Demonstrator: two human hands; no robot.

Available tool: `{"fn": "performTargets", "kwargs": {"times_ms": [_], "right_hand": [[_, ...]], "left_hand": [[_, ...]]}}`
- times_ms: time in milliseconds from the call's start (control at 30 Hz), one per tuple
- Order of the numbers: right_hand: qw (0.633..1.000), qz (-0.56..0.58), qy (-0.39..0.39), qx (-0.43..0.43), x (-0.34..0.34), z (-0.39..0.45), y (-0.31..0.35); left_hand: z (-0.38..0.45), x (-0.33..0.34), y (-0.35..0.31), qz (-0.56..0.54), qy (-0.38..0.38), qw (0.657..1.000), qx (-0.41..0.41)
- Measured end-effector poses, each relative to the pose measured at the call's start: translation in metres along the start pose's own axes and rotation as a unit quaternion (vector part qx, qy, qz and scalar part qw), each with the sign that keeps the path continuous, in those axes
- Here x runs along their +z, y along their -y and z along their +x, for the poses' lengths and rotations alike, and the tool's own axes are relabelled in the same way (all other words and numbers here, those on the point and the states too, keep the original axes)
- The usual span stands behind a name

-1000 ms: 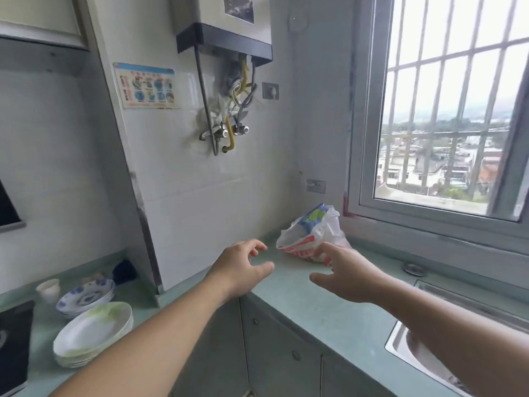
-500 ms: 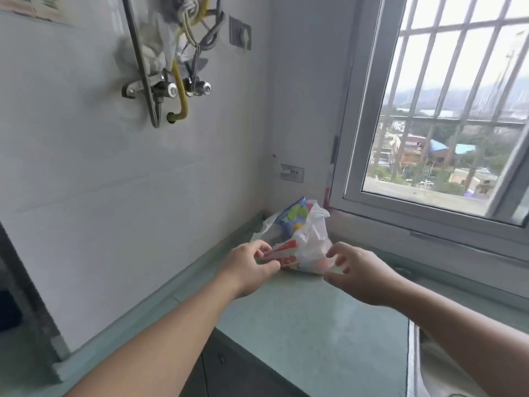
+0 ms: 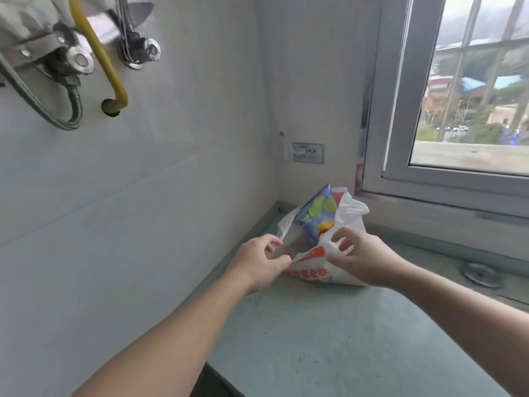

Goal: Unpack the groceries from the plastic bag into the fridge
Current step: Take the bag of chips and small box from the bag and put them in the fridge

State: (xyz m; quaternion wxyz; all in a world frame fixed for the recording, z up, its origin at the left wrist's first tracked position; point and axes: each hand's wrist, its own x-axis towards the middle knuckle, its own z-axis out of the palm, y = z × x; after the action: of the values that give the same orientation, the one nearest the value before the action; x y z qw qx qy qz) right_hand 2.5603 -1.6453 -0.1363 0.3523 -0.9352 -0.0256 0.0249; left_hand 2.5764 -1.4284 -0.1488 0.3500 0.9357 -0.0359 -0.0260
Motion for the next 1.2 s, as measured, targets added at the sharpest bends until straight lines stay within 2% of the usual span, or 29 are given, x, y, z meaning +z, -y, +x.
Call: {"fn": "performTargets", "kwargs": {"times_ms": [333,567,800,900,1000,1200], "right_hand": [[0.998,0.006,-0.054,0.024,0.012,0.098,-0.009],[0.994,-0.040,-0.076,0.064,0.038,0.171,-0.012],[0.986,-0.085,-0.028,0.138,0.054,0.198,-0.044],[0.981,-0.099,-0.016,0.166,0.046,0.198,-0.061],[0.978,-0.105,-0.015,0.178,0.040,0.191,-0.074],[0.970,-0.122,0.015,0.209,0.034,0.180,-0.101]], "left_hand": [[0.113,0.043,0.017,-0.036,0.082,0.996,0.013],[0.195,0.064,0.048,-0.044,0.144,0.988,0.022],[0.237,0.089,0.056,-0.052,0.210,0.976,-0.017],[0.248,0.092,0.049,-0.104,0.212,0.971,-0.049],[0.256,0.103,0.045,-0.204,0.204,0.954,-0.085],[0.268,0.123,0.031,-0.332,0.159,0.919,-0.141]]}}
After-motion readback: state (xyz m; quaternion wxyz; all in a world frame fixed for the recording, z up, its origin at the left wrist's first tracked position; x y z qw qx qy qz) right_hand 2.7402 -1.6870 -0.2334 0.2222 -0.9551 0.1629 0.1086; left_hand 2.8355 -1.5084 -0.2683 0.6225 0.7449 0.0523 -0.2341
